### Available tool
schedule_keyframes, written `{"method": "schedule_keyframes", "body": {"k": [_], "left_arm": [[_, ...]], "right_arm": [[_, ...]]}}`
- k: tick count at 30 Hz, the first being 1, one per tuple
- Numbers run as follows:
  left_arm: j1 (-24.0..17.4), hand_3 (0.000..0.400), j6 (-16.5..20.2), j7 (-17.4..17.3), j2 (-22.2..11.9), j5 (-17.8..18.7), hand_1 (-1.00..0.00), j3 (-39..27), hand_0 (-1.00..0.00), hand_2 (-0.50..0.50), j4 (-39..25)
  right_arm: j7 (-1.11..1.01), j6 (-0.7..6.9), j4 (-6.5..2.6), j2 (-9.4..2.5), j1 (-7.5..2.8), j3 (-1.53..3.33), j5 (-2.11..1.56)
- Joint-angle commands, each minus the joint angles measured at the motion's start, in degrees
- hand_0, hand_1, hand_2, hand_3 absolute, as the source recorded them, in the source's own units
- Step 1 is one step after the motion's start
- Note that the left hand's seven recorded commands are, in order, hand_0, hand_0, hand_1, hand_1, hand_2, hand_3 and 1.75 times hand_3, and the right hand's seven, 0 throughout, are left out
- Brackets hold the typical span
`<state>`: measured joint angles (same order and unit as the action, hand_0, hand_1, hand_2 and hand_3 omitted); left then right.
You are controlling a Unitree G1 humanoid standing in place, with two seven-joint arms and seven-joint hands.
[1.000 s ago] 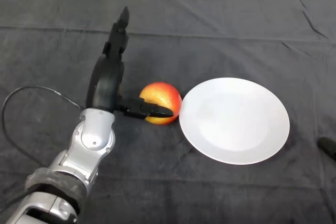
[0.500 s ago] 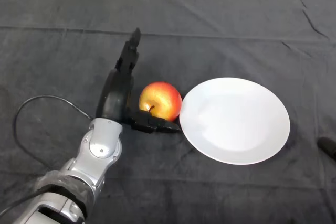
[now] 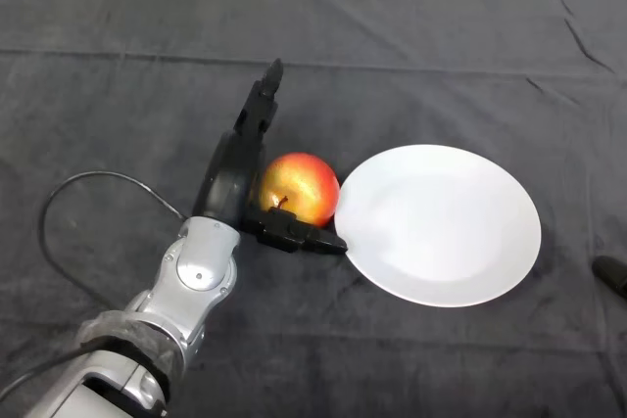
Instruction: Move the apple to the plate
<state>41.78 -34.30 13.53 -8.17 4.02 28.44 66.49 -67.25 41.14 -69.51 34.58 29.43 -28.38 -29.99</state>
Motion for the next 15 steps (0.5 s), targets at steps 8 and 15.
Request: {"method": "schedule_keyframes", "body": {"k": [8,15], "left_arm": [[5.2,0.4,2.8,-0.6,-1.5,1.6,-1.0,1.0,-1.0,0.0,2.9],[7.7,0.4,3.4,-0.1,-2.8,1.0,-1.0,-0.1,-1.0,0.0,3.2]], "right_arm": [[0.11,0.08,0.4,0.87,0.0,-0.62,0.06],[0.08,0.07,0.36,0.89,0.02,-0.61,0.07]]}}
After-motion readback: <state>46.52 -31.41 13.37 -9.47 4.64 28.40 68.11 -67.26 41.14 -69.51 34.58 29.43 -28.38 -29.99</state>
